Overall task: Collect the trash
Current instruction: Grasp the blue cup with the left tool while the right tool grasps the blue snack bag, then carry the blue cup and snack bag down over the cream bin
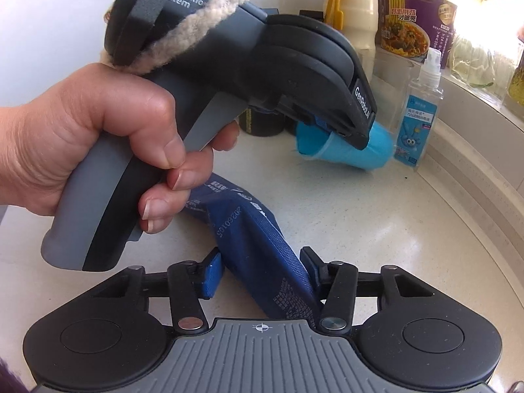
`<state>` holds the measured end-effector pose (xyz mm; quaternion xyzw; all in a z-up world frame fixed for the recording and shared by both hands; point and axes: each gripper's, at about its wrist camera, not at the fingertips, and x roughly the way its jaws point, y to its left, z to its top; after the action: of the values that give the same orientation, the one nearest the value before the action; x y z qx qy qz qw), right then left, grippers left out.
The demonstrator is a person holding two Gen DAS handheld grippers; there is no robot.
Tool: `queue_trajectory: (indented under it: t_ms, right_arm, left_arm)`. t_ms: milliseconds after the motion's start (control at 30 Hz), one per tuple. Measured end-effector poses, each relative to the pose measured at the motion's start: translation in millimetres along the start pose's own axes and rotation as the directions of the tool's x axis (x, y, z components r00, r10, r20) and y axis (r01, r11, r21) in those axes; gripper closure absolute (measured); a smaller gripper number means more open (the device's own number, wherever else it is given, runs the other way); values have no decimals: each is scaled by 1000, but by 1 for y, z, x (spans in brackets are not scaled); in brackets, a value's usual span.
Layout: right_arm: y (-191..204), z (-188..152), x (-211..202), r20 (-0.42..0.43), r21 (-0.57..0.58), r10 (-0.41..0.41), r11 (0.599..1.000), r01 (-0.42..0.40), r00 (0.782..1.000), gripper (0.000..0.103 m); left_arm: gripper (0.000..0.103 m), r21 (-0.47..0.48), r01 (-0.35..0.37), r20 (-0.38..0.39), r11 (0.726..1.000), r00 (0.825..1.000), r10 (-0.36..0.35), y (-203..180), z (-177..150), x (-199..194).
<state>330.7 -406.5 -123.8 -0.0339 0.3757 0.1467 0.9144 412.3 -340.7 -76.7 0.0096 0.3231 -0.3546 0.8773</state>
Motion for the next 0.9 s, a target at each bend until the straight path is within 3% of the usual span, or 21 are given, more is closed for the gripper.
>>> queue_trajectory:
  t_ms: [200,900]
  right_arm:
    - [8,2,-11,2,-2,9,1000,-9,1000,71]
    - [53,-8,-55,11,-32,-42,999,43,999,72]
  left_arm:
    - [100,-1,-2,26,1000,1000,2,-1,2,-21]
    - [100,-1,-62,90,998,994,61,19,-21,-122]
